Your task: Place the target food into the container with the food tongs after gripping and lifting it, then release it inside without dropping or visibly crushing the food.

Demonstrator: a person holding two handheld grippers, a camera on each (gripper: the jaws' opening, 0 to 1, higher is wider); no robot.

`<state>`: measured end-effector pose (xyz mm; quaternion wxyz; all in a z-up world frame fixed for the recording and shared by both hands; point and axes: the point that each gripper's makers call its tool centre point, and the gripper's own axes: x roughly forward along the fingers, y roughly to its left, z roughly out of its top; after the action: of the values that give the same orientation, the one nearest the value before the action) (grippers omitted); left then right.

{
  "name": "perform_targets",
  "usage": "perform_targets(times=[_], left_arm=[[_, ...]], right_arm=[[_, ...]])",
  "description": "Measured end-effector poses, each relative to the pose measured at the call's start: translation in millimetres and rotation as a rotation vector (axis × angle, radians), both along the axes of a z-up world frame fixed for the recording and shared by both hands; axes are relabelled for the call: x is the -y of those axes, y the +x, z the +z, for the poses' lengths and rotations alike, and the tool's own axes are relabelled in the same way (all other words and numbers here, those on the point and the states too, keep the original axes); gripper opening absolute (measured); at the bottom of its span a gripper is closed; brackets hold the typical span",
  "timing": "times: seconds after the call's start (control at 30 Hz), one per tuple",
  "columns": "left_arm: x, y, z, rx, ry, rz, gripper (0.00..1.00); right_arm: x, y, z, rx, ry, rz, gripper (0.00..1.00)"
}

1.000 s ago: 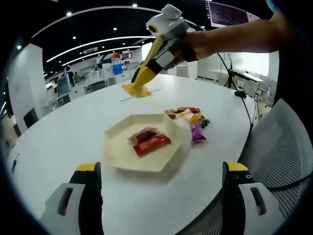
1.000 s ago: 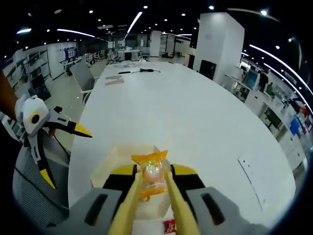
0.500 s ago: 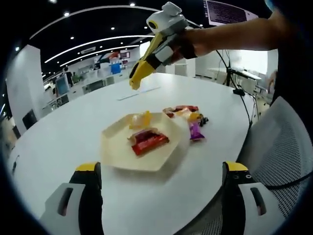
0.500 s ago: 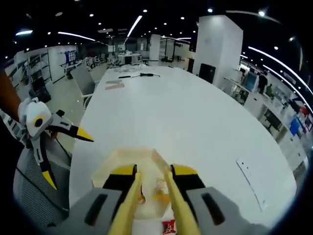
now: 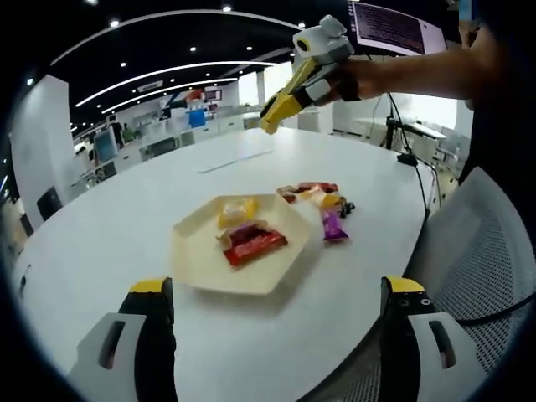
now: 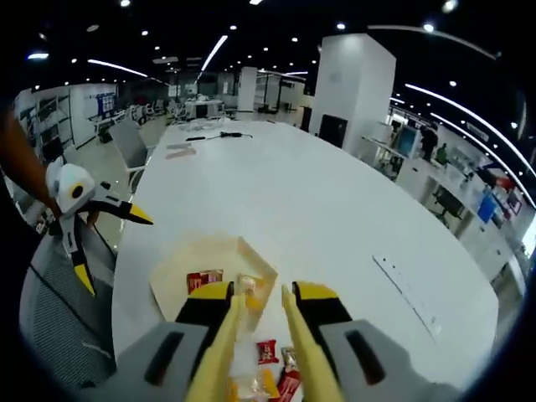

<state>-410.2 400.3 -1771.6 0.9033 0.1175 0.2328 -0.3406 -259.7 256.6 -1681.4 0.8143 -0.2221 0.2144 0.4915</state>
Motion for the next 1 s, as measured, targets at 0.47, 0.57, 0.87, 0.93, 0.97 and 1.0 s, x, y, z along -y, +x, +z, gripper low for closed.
perform_targets(times=[0.47,0.57,0.87,0.93,0.97,1.0], left_arm=[[1,-1.5,-2.5,-0.009,0.002,-0.008,0.99],[1,-1.0,-1.6,-0.007,0.001,-0.003,0.99],[-2,0.3,-2.4,-0.006,0.011,0.008,0.99],[-1,-0.3,-4.2,-0.012,0.013,0.004,0.99],[-1,-0.8,-4.4,-0.016,0.013,0.004,0.99],[0,-1.3,-4.5,-0.022,0.009,0.007,0.99]], right_arm=[[66,-8,-6.9,0.01,0.006,-0.103,0.27],[71,-10,-7.6,0.013,0.005,-0.098,0.27],[85,-12,-16.7,0.027,-0.017,-0.094,0.27],[89,-10,-22.1,0.027,-0.02,-0.096,0.27],[91,-9,-26.3,0.022,-0.019,-0.1,0.27],[93,-8,-29.1,0.019,-0.02,-0.102,0.27]])
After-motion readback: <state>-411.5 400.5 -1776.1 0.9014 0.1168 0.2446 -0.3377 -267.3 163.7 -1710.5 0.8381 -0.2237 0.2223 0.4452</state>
